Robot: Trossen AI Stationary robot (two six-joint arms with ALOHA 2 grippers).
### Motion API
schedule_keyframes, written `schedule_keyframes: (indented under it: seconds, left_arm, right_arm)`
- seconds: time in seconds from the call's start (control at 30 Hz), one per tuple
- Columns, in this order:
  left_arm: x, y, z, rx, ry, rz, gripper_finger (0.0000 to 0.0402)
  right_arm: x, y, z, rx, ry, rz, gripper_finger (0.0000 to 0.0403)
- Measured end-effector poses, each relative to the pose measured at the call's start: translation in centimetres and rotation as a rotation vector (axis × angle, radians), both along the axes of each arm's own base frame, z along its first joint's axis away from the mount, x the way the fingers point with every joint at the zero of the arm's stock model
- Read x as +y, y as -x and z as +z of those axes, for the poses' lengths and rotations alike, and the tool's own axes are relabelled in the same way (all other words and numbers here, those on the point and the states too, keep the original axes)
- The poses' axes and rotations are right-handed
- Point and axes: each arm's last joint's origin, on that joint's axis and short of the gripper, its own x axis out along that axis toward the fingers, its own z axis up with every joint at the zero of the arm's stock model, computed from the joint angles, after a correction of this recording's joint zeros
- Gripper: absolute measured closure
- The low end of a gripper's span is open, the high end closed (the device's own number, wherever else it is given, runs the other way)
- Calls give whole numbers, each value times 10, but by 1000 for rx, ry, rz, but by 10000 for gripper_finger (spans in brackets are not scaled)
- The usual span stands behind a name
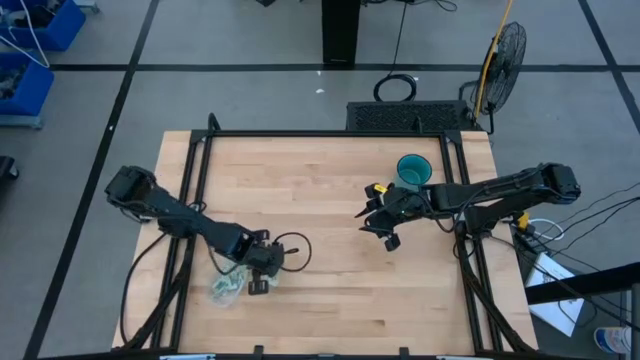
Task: Pick and place Stevia / Truvia into bins
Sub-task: Put the white stevia packet into the transparent bin, then return to Home Position
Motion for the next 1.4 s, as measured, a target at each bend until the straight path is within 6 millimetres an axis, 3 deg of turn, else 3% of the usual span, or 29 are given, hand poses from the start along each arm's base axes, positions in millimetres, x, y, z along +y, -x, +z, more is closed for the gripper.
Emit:
schedule_keyframes:
  seconds: [0.27,0.47,0.6,0.77,1.1,1.27,1.4]
  left_arm:
    - [-30,36,66,-32,7,31,399]
    - [-50,80,63,212,-45,206,396]
    - [-53,97,56,289,-168,330,396]
    - [-55,93,57,202,-163,413,372]
    - [-54,93,58,210,-164,426,271]
    - [-56,89,58,165,-119,505,254]
    - [-54,86,58,97,-176,445,252]
  right_arm:
    - [0,0,0,0,2,2,248]
    - [0,0,0,0,2,2,248]
    - [0,0,0,0,2,2,248]
    - [0,-1,1,-13,8,7,248]
    - [0,-4,6,-76,15,15,248]
    - [0,-5,7,-89,-14,-6,248]
    - [0,-5,7,-87,-98,-68,248]
